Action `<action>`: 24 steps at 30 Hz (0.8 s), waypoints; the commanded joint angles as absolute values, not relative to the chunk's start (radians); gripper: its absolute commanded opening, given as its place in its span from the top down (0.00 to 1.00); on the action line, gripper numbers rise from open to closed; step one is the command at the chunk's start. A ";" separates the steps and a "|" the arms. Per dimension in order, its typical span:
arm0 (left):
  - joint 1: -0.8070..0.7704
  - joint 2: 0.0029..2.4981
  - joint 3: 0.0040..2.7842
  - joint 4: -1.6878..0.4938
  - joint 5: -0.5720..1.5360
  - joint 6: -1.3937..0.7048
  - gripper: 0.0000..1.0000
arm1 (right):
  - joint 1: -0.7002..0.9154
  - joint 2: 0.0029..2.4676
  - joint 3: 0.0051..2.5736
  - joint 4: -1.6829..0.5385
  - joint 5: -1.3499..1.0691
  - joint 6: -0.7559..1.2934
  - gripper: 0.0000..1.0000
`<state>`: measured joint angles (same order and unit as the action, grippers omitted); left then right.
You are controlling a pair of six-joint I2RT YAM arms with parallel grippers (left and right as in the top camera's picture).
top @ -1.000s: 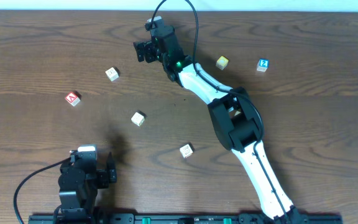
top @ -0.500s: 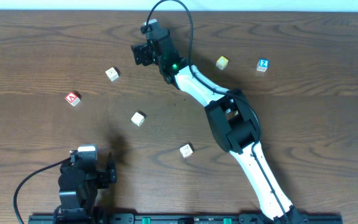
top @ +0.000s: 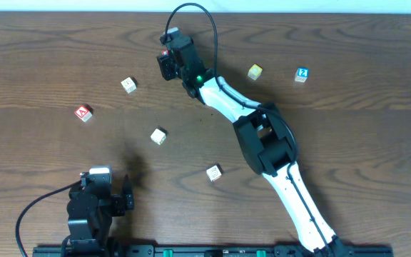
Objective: Spell out Ai2
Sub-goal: 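Lower and close the right gripper on the red 'I' block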
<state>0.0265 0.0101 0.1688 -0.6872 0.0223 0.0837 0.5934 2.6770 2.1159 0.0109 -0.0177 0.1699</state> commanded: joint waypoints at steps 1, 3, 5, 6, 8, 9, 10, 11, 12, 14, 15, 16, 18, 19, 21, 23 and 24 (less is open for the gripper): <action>0.032 0.005 0.159 -0.695 0.019 0.098 0.05 | 0.598 2.702 2.133 0.011 0.004 0.159 0.56; 0.032 0.005 0.159 -0.695 0.019 0.097 0.05 | 0.597 2.702 2.133 0.011 0.004 0.159 0.64; 0.032 0.005 0.159 -0.695 0.019 0.098 0.05 | 0.597 2.702 2.133 0.011 0.004 0.159 0.70; 0.032 0.005 0.159 -0.695 0.019 0.098 0.05 | 0.597 2.702 2.133 0.011 0.004 0.159 0.72; 0.032 0.005 0.159 -0.695 0.019 0.098 0.05 | 0.597 2.702 2.133 0.011 0.004 0.159 0.76; 0.032 0.005 0.159 -0.695 0.019 0.098 0.05 | 0.596 2.702 2.133 0.011 0.004 0.159 0.78; 0.032 0.005 0.159 -0.695 0.019 0.098 0.05 | 0.596 2.702 2.133 0.011 0.004 0.159 0.79; 0.032 0.005 0.159 -0.695 0.019 0.098 0.05 | 0.596 2.702 2.133 0.011 0.004 0.159 0.79; 0.032 0.005 0.159 -0.695 0.019 0.098 0.05 | 0.596 2.702 2.133 0.011 0.004 0.159 0.78; 0.032 0.005 0.159 -0.695 0.019 0.098 0.05 | 0.596 2.702 2.133 0.014 0.004 0.159 0.78; 0.032 0.005 0.159 -0.695 0.019 0.098 0.05 | 0.595 2.702 2.133 0.017 0.004 0.159 0.78; 0.032 0.005 0.159 -0.695 0.019 0.098 0.05 | 0.595 2.701 2.134 0.025 0.004 0.159 0.79; 0.033 0.005 0.159 -0.695 0.019 0.098 0.05 | 0.593 2.692 2.134 0.031 0.004 0.159 0.81; 0.032 0.005 0.159 -0.695 0.019 0.098 0.05 | 0.591 2.683 2.134 0.030 0.004 0.158 0.83; 0.032 0.005 0.159 -0.695 0.019 0.098 0.05 | 0.587 2.659 2.134 0.028 0.004 0.155 0.90; 0.032 0.005 0.159 -0.695 0.019 0.098 0.04 | 0.582 2.626 2.134 0.012 0.004 0.131 0.99; 0.032 0.005 0.159 -0.695 0.019 0.098 0.05 | 0.578 2.603 2.134 -0.008 0.004 0.128 0.99</action>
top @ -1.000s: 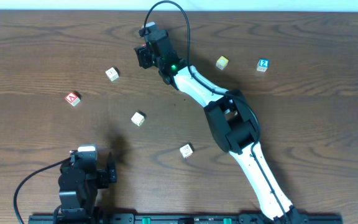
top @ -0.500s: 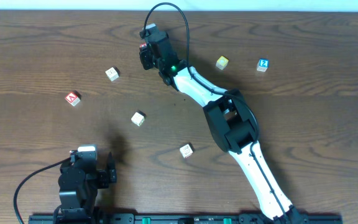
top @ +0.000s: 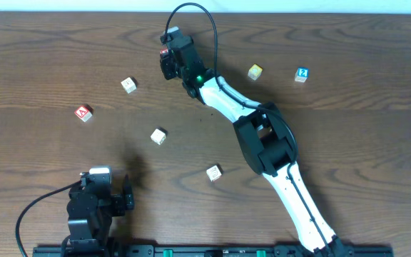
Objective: Spell out Ai2
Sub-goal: 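Lower and close the right gripper on the red 'I' block, then carry the red 'I' block toward table center with right gripper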
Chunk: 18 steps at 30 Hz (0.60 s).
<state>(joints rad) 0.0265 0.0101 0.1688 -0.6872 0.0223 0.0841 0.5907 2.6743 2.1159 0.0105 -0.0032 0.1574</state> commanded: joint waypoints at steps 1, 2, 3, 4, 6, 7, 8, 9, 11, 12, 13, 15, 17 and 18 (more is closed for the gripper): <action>0.032 0.005 0.159 -0.695 0.019 0.098 0.05 | 0.574 2.578 2.134 -0.032 0.004 0.129 0.99; 0.032 0.005 0.159 -0.695 0.019 0.098 0.05 | 0.571 2.551 2.134 -0.062 0.004 0.129 0.99; 0.032 0.005 0.159 -0.695 0.019 0.098 0.04 | 0.568 2.523 2.134 -0.097 0.004 0.129 0.99; 0.032 0.005 0.159 -0.695 0.019 0.098 0.05 | 0.565 2.492 2.134 -0.138 0.004 0.129 0.99; 0.032 0.005 0.159 -0.695 0.019 0.098 0.04 | 0.556 2.426 2.134 -0.249 0.004 0.129 0.99; 0.032 0.005 0.159 -0.695 0.019 0.098 0.05 | 0.552 2.391 2.134 -0.312 0.004 0.129 0.99; 0.032 0.005 0.159 -0.695 0.019 0.098 0.05 | 0.547 2.352 2.134 -0.390 0.004 0.130 0.99; 0.032 0.005 0.159 -0.695 0.019 0.098 0.05 | 0.541 2.314 2.134 -0.463 0.004 0.130 0.99; 0.032 0.005 0.159 -0.695 0.019 0.098 0.05 | 0.529 2.250 2.134 -0.596 0.004 0.130 0.99; 0.032 0.005 0.159 -0.695 0.019 0.098 0.05 | 0.523 2.223 2.134 -0.662 0.004 0.134 0.99; 0.032 0.005 0.159 -0.695 0.019 0.098 0.05 | 0.517 2.198 2.134 -0.718 0.004 0.134 0.99; 0.032 0.005 0.159 -0.695 0.019 0.098 0.05 | 0.507 2.148 2.134 -0.841 0.003 0.134 0.99; 0.032 0.005 0.159 -0.695 0.019 0.098 0.05 | 0.502 2.115 2.134 -0.916 0.003 0.133 0.99; 0.032 0.005 0.159 -0.695 0.019 0.098 0.05 | 0.501 2.100 2.133 -0.947 0.003 0.133 0.99</action>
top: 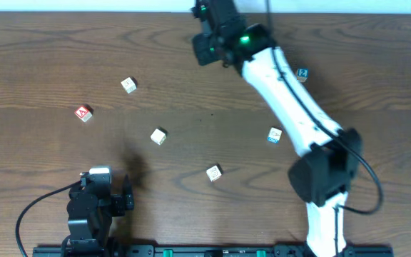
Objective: Spell out Ai2
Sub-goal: 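Carry the red 'I' block toward table center with right gripper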
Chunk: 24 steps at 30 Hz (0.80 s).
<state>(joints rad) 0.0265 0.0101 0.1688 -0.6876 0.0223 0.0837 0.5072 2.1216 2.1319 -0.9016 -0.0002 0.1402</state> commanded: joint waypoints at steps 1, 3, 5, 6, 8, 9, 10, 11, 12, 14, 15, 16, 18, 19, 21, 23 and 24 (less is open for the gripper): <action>0.032 0.005 0.159 -0.695 0.019 0.098 0.05 | 0.501 2.088 2.133 -0.968 0.003 0.133 0.99; 0.032 0.005 0.159 -0.695 0.019 0.098 0.05 | 0.506 2.060 2.130 -1.001 0.003 0.133 0.99; 0.032 0.005 0.159 -0.695 0.019 0.098 0.05 | 0.512 2.037 2.125 -1.034 0.004 0.133 0.99; 0.032 0.005 0.159 -0.695 0.019 0.098 0.05 | 0.512 2.030 2.118 -1.042 0.004 0.133 0.99; 0.032 0.005 0.159 -0.695 0.019 0.098 0.05 | 0.511 1.997 2.067 -1.031 0.004 0.133 0.99; 0.032 0.005 0.159 -0.695 0.019 0.098 0.05 | 0.509 1.971 2.024 -1.006 0.007 0.133 0.99; 0.032 0.005 0.159 -0.695 0.019 0.098 0.05 | 0.507 1.938 1.968 -0.968 0.013 0.133 0.99; 0.032 0.005 0.159 -0.695 0.019 0.098 0.05 | 0.506 1.906 1.912 -0.927 0.020 0.133 0.99; 0.032 0.005 0.159 -0.695 0.019 0.098 0.05 | 0.512 1.859 1.827 -0.865 0.023 0.130 0.99; 0.033 0.005 0.159 -0.695 0.019 0.098 0.05 | 0.533 1.784 1.669 -0.750 0.033 0.118 0.99; 0.032 0.005 0.159 -0.695 0.019 0.098 0.05 | 0.543 1.750 1.587 -0.701 0.046 0.121 0.99; 0.032 0.005 0.159 -0.695 0.019 0.098 0.04 | 0.546 1.721 1.522 -0.666 0.050 0.136 0.99; 0.032 0.005 0.159 -0.695 0.019 0.098 0.05 | 0.550 1.668 1.350 -0.569 0.049 0.201 0.99; 0.032 0.005 0.159 -0.695 0.019 0.098 0.05 | 0.550 1.660 1.296 -0.535 0.049 0.233 0.99; 0.032 0.005 0.159 -0.695 0.019 0.098 0.05 | 0.550 1.657 1.197 -0.460 0.048 0.316 0.99; 0.032 0.005 0.159 -0.695 0.019 0.098 0.05 | 0.550 1.666 1.114 -0.377 0.049 0.385 0.99; 0.032 0.005 0.159 -0.695 0.019 0.098 0.05 | 0.554 1.676 1.082 -0.330 0.049 0.413 0.99</action>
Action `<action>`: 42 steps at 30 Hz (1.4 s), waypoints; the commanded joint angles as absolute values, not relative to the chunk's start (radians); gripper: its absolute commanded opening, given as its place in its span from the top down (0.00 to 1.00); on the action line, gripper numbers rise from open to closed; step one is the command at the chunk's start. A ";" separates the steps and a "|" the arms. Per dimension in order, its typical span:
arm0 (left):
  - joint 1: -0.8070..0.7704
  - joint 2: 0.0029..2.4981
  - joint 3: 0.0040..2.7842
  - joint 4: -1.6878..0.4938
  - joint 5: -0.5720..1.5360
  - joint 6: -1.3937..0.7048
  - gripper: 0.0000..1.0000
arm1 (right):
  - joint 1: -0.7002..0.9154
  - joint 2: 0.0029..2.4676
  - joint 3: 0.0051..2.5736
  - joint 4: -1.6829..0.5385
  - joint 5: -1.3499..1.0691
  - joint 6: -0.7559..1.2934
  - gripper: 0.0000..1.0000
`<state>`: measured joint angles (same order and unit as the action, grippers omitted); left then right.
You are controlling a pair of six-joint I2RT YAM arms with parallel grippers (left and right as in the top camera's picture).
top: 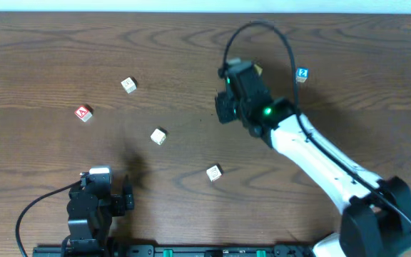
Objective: Spell out Ai2
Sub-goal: 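Carry the red 'I' block toward table center with right gripper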
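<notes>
The red A block [83, 113] lies at the left. At the far right sits the blue 2 block [302, 74]. White letter blocks lie at the upper left [128, 85], left of centre [158, 135] and lower centre [213, 172]. My right gripper [222, 108] hangs over the table's middle, pointing left, and its jaws are too dark to read. A yellowish block [258, 68] peeks out behind that wrist. Low at the front left, my left gripper [128, 196] is parked and its jaws cannot be made out either.
The right arm [320, 160] slants from the front right corner to the middle and hides the table under it. The left arm's base [88, 214] sits at the front edge. A white wall strip runs along the far edge [120, 6].
The right gripper was high near the far edge, above centre. It is now lower, over the table's middle. A white and blue block seen right of centre is now covered by the arm.
At the two oldest moments the right gripper rested at the far left of centre, a small red-marked thing at its tip. Then it was raised near the far edge and that spot lay bare. Now it is over the middle. The left arm has stayed put.
</notes>
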<state>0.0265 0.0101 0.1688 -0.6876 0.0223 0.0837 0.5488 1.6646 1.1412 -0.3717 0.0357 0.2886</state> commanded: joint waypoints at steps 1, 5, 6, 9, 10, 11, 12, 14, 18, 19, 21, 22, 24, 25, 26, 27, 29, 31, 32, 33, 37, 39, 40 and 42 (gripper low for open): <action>0.032 0.005 0.159 -0.695 0.019 0.098 0.05 | 0.561 1.688 1.061 -0.289 0.053 0.440 0.99; 0.032 0.005 0.159 -0.695 0.019 0.098 0.05 | 0.587 1.742 1.042 -0.194 0.101 0.525 0.99; 0.032 0.005 0.159 -0.695 0.019 0.098 0.05 | 0.593 1.754 1.042 -0.175 0.101 0.527 0.99; 0.032 0.005 0.159 -0.695 0.019 0.098 0.04 | 0.619 1.805 1.042 -0.110 0.109 0.538 0.99; 0.032 0.005 0.159 -0.695 0.019 0.098 0.05 | 0.631 1.822 1.042 -0.096 0.132 0.566 0.99; 0.032 0.005 0.159 -0.695 0.019 0.098 0.05 | 0.640 1.836 1.042 -0.091 0.155 0.587 0.99; 0.032 0.005 0.159 -0.695 0.019 0.098 0.05 | 0.648 1.848 1.042 -0.088 0.181 0.613 0.99; 0.032 0.005 0.159 -0.695 0.019 0.098 0.05 | 0.659 1.868 1.043 -0.084 0.215 0.650 0.99; 0.032 0.005 0.159 -0.695 0.019 0.098 0.04 | 0.666 1.898 1.044 -0.058 0.229 0.666 0.99; 0.032 0.005 0.159 -0.695 0.019 0.098 0.05 | 0.666 1.902 1.045 -0.055 0.230 0.666 0.99; 0.032 0.005 0.159 -0.695 0.019 0.098 0.05 | 0.666 1.914 1.045 -0.045 0.236 0.666 0.99; 0.032 0.005 0.159 -0.695 0.019 0.098 0.05 | 0.666 1.919 1.045 -0.041 0.237 0.666 0.99; 0.032 0.005 0.159 -0.695 0.019 0.098 0.05 | 0.666 1.926 1.046 -0.040 0.244 0.666 0.99; 0.032 0.005 0.159 -0.695 0.019 0.098 0.05 | 0.666 1.929 1.046 -0.038 0.252 0.667 0.99; 0.032 0.005 0.159 -0.695 0.019 0.098 0.05 | 0.667 1.933 1.046 -0.036 0.260 0.669 0.99; 0.032 0.005 0.159 -0.695 0.019 0.098 0.05 | 0.666 1.935 1.046 -0.030 0.263 0.669 0.99; 0.032 0.005 0.159 -0.695 0.019 0.098 0.05 | 0.667 1.938 1.046 -0.010 0.266 0.668 0.99; 0.032 0.005 0.159 -0.695 0.019 0.098 0.05 | 0.667 1.940 1.046 0.003 0.266 0.669 0.99; 0.032 0.005 0.159 -0.695 0.019 0.098 0.05 | 0.668 1.944 1.046 0.007 0.266 0.668 0.99; 0.032 0.005 0.159 -0.695 0.019 0.098 0.05 | 0.669 1.950 1.046 0.009 0.266 0.668 0.99; 0.032 0.005 0.159 -0.695 0.019 0.098 0.05 | 0.672 1.969 1.046 0.009 0.256 0.669 0.99; 0.032 0.005 0.159 -0.695 0.019 0.098 0.05 | 0.678 1.972 1.046 0.010 0.237 0.668 0.97; 0.032 0.005 0.159 -0.695 0.019 0.098 0.05 | 0.685 1.972 1.046 0.012 0.236 0.668 0.92; 0.033 0.005 0.159 -0.695 0.019 0.098 0.05 | 0.691 1.972 1.046 0.016 0.236 0.664 0.85</action>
<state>0.0265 0.0101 0.1688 -0.6872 0.0223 0.0837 0.6697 1.9381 1.0409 0.0200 0.2440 0.6472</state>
